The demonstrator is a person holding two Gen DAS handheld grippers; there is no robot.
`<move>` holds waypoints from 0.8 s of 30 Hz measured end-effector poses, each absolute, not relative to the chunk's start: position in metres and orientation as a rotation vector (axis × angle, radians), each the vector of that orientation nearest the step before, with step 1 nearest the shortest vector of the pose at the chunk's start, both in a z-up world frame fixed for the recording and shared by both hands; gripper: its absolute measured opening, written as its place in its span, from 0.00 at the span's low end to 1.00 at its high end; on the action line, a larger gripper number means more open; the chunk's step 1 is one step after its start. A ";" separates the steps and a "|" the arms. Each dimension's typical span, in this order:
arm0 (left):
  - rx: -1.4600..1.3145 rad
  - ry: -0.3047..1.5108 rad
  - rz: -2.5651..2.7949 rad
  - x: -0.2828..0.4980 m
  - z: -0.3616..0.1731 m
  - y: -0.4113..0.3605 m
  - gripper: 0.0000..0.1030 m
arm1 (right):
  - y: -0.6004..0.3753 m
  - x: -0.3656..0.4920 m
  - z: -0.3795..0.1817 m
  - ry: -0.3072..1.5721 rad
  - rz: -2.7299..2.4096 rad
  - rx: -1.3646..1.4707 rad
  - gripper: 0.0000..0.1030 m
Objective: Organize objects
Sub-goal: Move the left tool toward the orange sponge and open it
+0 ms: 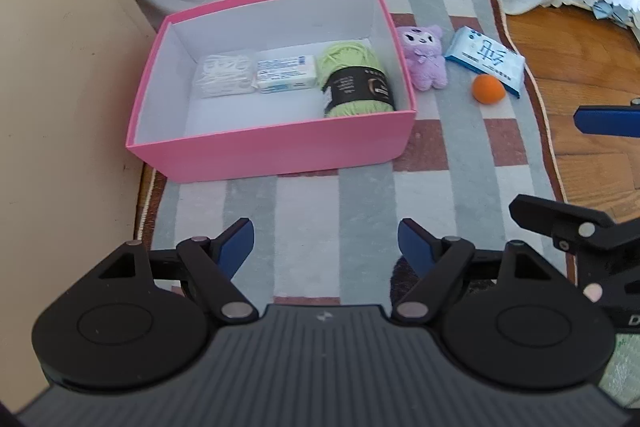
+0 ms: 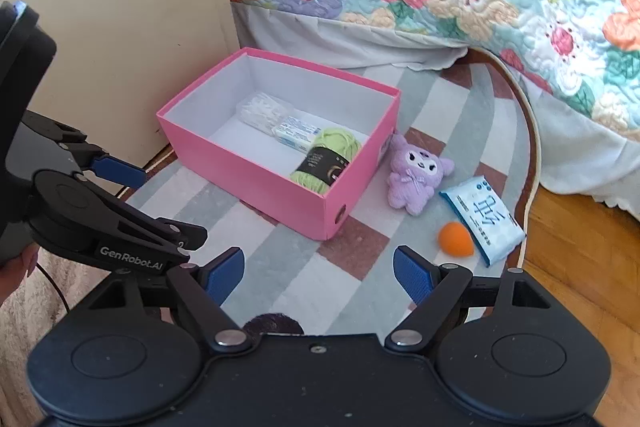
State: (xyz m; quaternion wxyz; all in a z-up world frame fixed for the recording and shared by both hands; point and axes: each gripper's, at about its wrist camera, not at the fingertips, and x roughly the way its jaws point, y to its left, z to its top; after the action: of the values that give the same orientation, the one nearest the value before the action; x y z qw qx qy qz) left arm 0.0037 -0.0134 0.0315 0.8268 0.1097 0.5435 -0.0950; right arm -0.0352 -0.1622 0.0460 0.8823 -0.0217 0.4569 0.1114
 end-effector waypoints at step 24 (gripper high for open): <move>0.246 1.147 -0.291 0.004 0.035 -0.058 0.77 | -0.218 -0.056 0.033 0.877 0.197 0.024 0.90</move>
State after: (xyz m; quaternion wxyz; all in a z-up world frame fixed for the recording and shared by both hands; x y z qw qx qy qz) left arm 0.0041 -0.0584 0.0350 0.8230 0.1156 0.5391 -0.1370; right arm -0.0563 -0.2178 0.0328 0.9006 0.0115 0.4240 0.0950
